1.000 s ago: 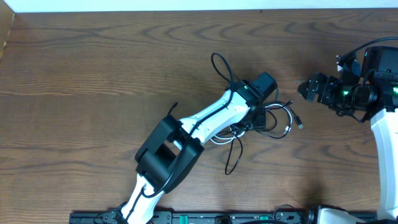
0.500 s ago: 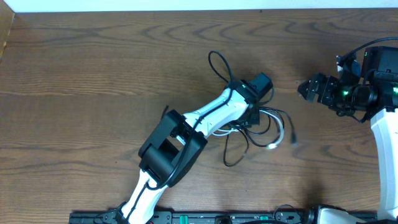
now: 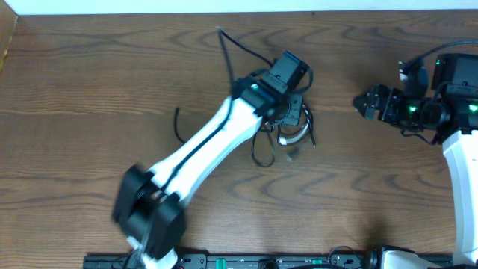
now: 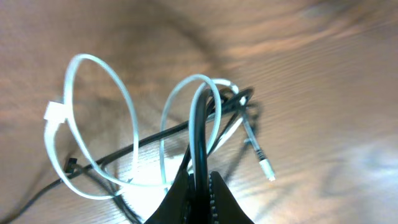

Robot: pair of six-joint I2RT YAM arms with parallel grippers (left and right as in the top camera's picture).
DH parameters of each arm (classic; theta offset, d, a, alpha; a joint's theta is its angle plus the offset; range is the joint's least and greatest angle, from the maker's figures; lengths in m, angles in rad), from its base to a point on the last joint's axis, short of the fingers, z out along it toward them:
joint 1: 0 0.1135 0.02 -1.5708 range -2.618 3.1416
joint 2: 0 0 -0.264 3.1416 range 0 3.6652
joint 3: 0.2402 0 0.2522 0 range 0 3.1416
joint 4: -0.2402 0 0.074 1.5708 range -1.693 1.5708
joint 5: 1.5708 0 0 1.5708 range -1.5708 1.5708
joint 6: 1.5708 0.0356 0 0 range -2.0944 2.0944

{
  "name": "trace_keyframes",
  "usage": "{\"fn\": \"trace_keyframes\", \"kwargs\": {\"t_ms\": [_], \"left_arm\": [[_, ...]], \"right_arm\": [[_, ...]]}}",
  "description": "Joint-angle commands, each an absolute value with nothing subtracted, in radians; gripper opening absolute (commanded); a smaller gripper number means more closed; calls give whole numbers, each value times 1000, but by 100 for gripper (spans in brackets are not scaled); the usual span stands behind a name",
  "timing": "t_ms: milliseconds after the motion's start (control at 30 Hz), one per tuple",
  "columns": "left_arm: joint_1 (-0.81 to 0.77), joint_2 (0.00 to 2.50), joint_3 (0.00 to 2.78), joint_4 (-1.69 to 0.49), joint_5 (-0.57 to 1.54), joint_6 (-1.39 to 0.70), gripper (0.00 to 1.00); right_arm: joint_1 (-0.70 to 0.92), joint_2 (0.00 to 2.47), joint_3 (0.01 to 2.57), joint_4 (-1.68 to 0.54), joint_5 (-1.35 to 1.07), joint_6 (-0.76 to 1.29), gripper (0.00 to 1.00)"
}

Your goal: Untangle cables

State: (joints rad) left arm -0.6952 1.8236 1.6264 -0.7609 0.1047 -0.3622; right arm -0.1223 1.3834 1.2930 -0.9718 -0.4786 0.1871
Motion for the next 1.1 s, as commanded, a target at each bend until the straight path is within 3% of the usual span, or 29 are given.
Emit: {"fn": "trace_keyframes", "kwargs": {"t_ms": [0, 300, 467, 667, 1067], "left_arm": [[-697, 1756, 1632, -764, 97, -288, 7], [-664, 1726, 1633, -757, 189, -311, 7], [-588, 1718, 1633, -721, 296, -444, 7], [-537, 1718, 1633, -708, 435, -458, 7], [-556, 1718, 1633, -709, 437, -459, 7]], "right_arm": [[-72, 1382, 1294, -944, -559, 148, 90], [53, 1387, 1294, -878, -559, 189, 88], [69, 1427, 1283, -873, -522, 302, 86], [99, 1514, 1270, -814, -561, 393, 85], [197, 1618, 1269, -586, -586, 589, 85]]}}
